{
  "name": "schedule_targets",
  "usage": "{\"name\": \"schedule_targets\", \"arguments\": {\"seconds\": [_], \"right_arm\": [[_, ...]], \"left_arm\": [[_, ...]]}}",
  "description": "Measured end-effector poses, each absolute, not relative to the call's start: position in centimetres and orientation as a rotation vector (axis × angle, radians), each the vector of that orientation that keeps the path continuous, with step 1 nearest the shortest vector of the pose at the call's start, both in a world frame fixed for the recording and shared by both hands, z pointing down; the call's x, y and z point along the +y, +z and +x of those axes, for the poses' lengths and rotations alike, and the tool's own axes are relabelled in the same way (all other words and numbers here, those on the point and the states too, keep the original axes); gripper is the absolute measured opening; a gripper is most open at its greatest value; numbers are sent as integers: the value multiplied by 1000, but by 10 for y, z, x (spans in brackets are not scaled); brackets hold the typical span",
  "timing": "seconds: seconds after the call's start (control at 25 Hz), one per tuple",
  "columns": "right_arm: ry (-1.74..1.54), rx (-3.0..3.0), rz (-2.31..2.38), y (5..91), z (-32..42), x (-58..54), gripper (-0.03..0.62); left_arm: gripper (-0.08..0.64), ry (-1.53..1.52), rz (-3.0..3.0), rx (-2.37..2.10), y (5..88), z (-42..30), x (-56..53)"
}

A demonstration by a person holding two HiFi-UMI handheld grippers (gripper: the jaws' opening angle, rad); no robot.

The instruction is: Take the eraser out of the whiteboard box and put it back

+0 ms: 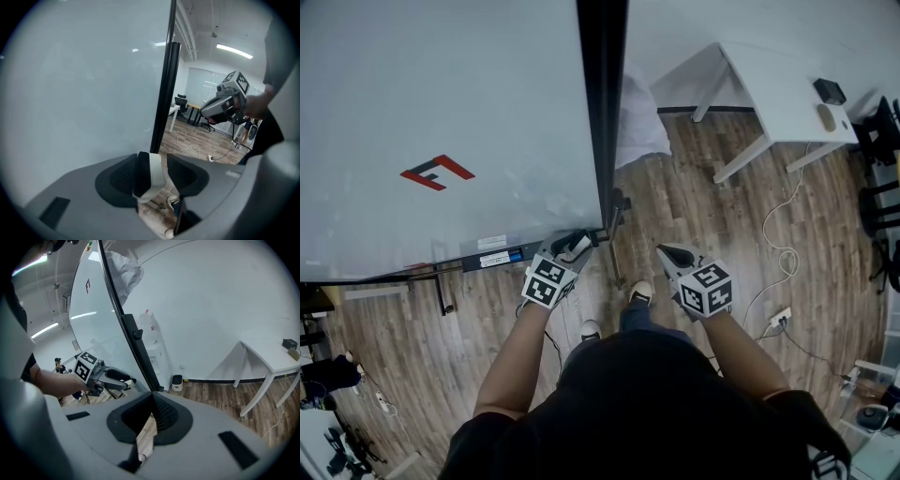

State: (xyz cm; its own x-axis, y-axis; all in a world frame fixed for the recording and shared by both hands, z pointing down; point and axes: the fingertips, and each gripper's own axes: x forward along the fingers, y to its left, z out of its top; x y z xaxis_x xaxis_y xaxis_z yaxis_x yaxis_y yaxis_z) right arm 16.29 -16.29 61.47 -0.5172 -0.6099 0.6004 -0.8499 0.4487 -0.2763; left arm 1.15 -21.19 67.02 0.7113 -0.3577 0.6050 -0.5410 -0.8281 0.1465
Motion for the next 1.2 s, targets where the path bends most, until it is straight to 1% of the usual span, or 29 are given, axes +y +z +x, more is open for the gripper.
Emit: {"name": "schedule_targets", "arguments": {"seconds": [0.6,1.2], "right_arm": [[779,-2282,1223,616,165,-165,-6],[775,-2280,1231,615,166,-157,-6]], "left_arm": [[195,844,2572,-711,683,13,-216],[167,820,2550,-705,684,11,-214]]}}
